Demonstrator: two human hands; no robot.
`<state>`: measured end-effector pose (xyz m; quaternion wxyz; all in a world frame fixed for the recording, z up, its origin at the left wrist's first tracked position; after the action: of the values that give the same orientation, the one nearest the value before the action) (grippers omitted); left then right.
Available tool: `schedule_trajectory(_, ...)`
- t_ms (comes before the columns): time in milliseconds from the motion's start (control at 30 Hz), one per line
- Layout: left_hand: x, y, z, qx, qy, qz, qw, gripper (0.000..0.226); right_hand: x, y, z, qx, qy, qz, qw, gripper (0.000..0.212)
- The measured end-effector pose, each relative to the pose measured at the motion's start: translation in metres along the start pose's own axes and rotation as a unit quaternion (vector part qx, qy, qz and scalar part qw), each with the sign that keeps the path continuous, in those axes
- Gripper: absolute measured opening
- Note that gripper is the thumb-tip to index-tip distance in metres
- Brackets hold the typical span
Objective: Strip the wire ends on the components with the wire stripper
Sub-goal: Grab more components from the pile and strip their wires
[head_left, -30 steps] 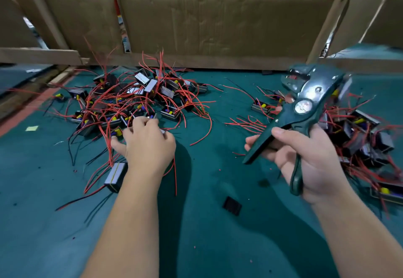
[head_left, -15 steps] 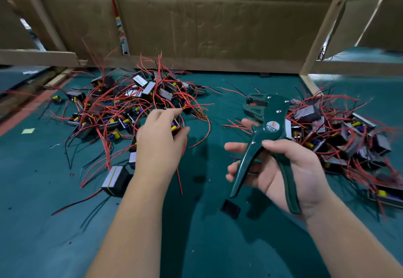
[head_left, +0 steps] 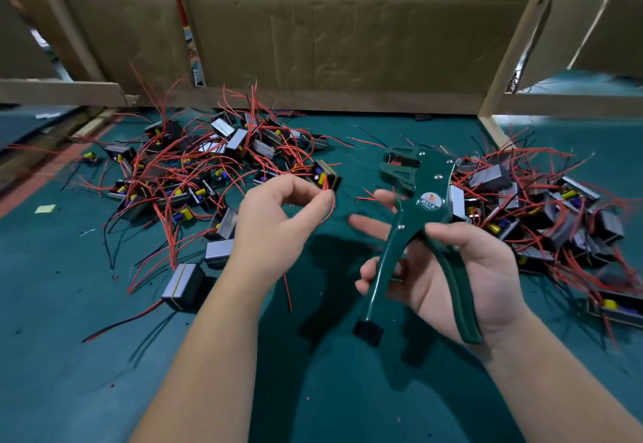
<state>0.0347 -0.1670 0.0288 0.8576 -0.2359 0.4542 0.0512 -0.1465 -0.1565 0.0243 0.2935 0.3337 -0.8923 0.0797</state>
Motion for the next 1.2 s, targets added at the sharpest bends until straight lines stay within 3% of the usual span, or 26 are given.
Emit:
schedule_trajectory(100, -0.012, 0.008, -0.011, 0.079, 0.143, -0.019, 0.986, 0.013, 0.005, 0.004, -0.005, 0.057, -0.029, 0.003, 0.998, 0.074)
schedule_trajectory(233, -0.018, 0.013, -0.018, 0.158, 0.178, -0.043, 0.97, 0.01, 0.01, 0.006, -0.005, 0.073, -0.028, 0.012, 0.997, 0.079)
schedule_trajectory(367, -0.025, 0.017, -0.021, 0.188, 0.23, -0.033, 0.954, 0.013, 0.01, 0.004, -0.002, 0.062, -0.027, 0.002, 0.998, 0.077)
schedule_trajectory(600, -0.024, 0.018, -0.026, 0.205, 0.342, 0.083, 0.913, 0.018, 0.005, 0.002, -0.003, 0.077, -0.017, -0.012, 0.997, 0.076)
schedule_trajectory(767, -0.025, 0.021, -0.025, 0.262, 0.354, 0.072, 0.895, 0.012, 0.007, 0.001, -0.002, 0.074, -0.025, 0.002, 0.997, 0.08)
schedule_trajectory(1033, -0.021, 0.02, -0.021, 0.257, 0.25, 0.039, 0.933, 0.018, 0.0, 0.001, -0.003, 0.09, -0.006, -0.028, 0.996, 0.085)
schedule_trajectory(1133, -0.011, 0.014, -0.017, 0.172, 0.145, 0.049, 0.973, 0.052, 0.001, 0.001, -0.002, 0.076, -0.003, -0.02, 0.997, 0.086)
schedule_trajectory(1200, -0.006, 0.01, -0.014, 0.105, 0.102, 0.072, 0.987, 0.056, 0.001, 0.003, -0.002, 0.083, -0.008, -0.021, 0.996, 0.084)
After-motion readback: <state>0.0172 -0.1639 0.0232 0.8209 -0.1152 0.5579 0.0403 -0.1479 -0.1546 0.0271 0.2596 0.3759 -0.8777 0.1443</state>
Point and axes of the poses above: each hand's wrist, its own y-axis away from the middle knuckle, its own z-axis out of the back of the hand, x = y × z, the point moved 3 cm from there along -y, towards the middle knuckle, and after that the axes turned 10 degrees about -y, right-handed, at the moved point
